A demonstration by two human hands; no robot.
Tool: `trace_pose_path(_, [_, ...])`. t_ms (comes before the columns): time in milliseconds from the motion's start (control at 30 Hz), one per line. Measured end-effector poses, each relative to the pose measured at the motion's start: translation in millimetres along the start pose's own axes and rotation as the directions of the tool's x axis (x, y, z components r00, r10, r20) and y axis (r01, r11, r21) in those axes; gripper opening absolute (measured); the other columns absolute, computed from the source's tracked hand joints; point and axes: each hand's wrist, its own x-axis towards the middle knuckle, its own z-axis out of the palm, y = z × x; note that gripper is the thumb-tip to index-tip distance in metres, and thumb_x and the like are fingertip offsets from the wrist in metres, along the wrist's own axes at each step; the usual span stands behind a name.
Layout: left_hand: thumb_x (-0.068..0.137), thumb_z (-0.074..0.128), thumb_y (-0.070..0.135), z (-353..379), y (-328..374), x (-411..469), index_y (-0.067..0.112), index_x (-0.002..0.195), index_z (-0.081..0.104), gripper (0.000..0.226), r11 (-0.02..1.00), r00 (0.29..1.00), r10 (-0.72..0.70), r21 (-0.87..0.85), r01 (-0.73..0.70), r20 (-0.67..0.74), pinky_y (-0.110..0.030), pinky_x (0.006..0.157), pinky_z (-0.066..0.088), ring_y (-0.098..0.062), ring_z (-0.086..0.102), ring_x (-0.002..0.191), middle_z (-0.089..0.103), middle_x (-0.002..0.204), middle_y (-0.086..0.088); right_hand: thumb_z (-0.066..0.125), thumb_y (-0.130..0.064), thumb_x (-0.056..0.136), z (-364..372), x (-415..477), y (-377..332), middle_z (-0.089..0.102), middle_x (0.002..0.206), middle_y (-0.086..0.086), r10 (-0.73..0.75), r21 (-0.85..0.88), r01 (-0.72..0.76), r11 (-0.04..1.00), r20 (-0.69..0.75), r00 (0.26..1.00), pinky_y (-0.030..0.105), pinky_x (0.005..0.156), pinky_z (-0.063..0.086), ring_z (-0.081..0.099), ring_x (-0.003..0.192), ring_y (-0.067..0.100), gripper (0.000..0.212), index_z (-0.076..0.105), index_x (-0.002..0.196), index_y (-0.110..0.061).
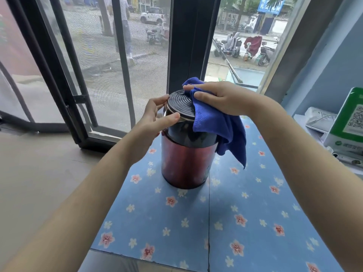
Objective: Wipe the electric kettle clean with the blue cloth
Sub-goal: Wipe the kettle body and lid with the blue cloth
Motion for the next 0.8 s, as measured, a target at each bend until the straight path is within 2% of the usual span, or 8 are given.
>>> trace_pose_path(133, [0.082, 0.065, 0.035, 0, 1, 1, 0.041, 0.134, 0.039, 0.058, 1.0, 1.0, -0.013, 0.003, 0.013, -0.012, -0.027, 0.09, 0.043, 0.016, 0.062, 0.098, 0.053, 0.125, 0.028, 0.036, -0.036, 0.105, -3, 10, 0, 0.049, 0.149, -0.006, 0.028, -0.046, -0.027, 0.999, 0.016, 0.999, 0.014, 0.09, 0.026, 0.045, 0.133, 0.016, 0.041, 0.038, 0.146, -0.04])
trace_pose_path(267, [0.086, 0.069, 0.037, -2, 0, 2, 0.048, 0.126, 0.042, 0.05, 0.999, 0.999, -0.052, 0.013, 0.052, -0.012, -0.032, 0.094, 0.044, 0.014, 0.062, 0.1, 0.057, 0.113, 0.041, 0.04, -0.04, 0.103, 0, 16, 0, 0.045, 0.152, -0.001, 0.057, -0.033, -0.058, 0.998, -0.032, 0.998, 0.02, 0.1, 0.027, 0.043, 0.137, 0.022, 0.053, 0.024, 0.153, -0.033])
trace_pose_path(367, [0.078, 0.071, 0.055, 4, 3, 5, 0.055, 0.115, 0.045, 0.045, 0.994, 0.99, -0.105, -0.015, 0.104, -0.098, -0.044, 0.102, 0.041, 0.002, 0.057, 0.118, 0.048, 0.139, 0.027, 0.043, -0.04, 0.102, 8, 15, 3, 0.054, 0.142, 0.005, 0.054, 0.023, -0.052, 0.998, -0.103, 0.993, 0.027, 0.104, 0.033, 0.05, 0.13, 0.026, 0.044, 0.04, 0.143, -0.026])
trace_pose_path(433, [0.081, 0.073, 0.051, 11, 5, 8, 0.047, 0.12, 0.042, 0.05, 0.992, 0.979, -0.122, -0.041, 0.117, -0.163, -0.041, 0.095, 0.044, 0.004, 0.059, 0.11, 0.048, 0.141, 0.017, 0.043, -0.037, 0.103, 12, 13, 5, 0.045, 0.149, 0.002, 0.024, 0.062, -0.017, 0.998, -0.124, 0.992, 0.021, 0.109, 0.025, 0.041, 0.138, 0.018, 0.038, 0.054, 0.136, -0.023])
trace_pose_path(500, [0.083, 0.074, 0.044, 19, 7, 8, 0.036, 0.127, 0.039, 0.057, 0.989, 0.967, -0.143, -0.067, 0.132, -0.209, -0.037, 0.087, 0.045, 0.005, 0.061, 0.096, 0.056, 0.125, 0.017, 0.043, -0.037, 0.103, 13, 6, 6, 0.036, 0.153, -0.003, 0.038, 0.099, -0.026, 0.995, -0.116, 0.993, 0.012, 0.105, 0.016, 0.032, 0.14, 0.008, 0.037, 0.057, 0.136, -0.025])
trace_pose_path(600, [0.087, 0.071, 0.043, 23, 9, 8, 0.024, 0.136, 0.04, 0.062, 0.982, 0.955, -0.184, -0.075, 0.171, -0.234, -0.031, 0.075, 0.042, 0.0, 0.06, 0.089, 0.063, 0.109, 0.017, 0.048, -0.031, 0.102, 13, -9, 5, 0.049, 0.139, -0.009, -0.032, 0.085, 0.043, 0.995, -0.124, 0.992, 0.008, 0.105, 0.024, 0.04, 0.128, 0.003, 0.036, 0.056, 0.136, -0.021])
trace_pose_path(700, [0.094, 0.063, 0.043, 23, 11, 7, 0.023, 0.136, 0.044, 0.051, 0.978, 0.953, -0.208, -0.049, 0.202, -0.218, -0.031, 0.075, 0.041, -0.007, 0.06, 0.093, 0.063, 0.118, 0.009, 0.05, -0.026, 0.101, 12, -24, 4, 0.052, 0.13, -0.013, -0.084, 0.07, 0.094, 0.993, -0.13, 0.988, -0.005, 0.095, 0.021, 0.042, 0.118, -0.005, 0.035, 0.055, 0.136, -0.021])
trace_pose_path(800, [0.091, 0.065, 0.045, 24, 13, 5, 0.028, 0.127, 0.051, 0.042, 0.981, 0.958, -0.193, -0.047, 0.187, -0.211, -0.034, 0.079, 0.041, -0.008, 0.059, 0.093, 0.065, 0.109, 0.011, 0.052, -0.024, 0.101, 11, -27, 5, 0.052, 0.132, -0.015, -0.078, 0.084, 0.089, 0.992, -0.13, 0.988, -0.006, 0.095, 0.022, 0.039, 0.119, -0.011, 0.037, 0.055, 0.137, -0.024])
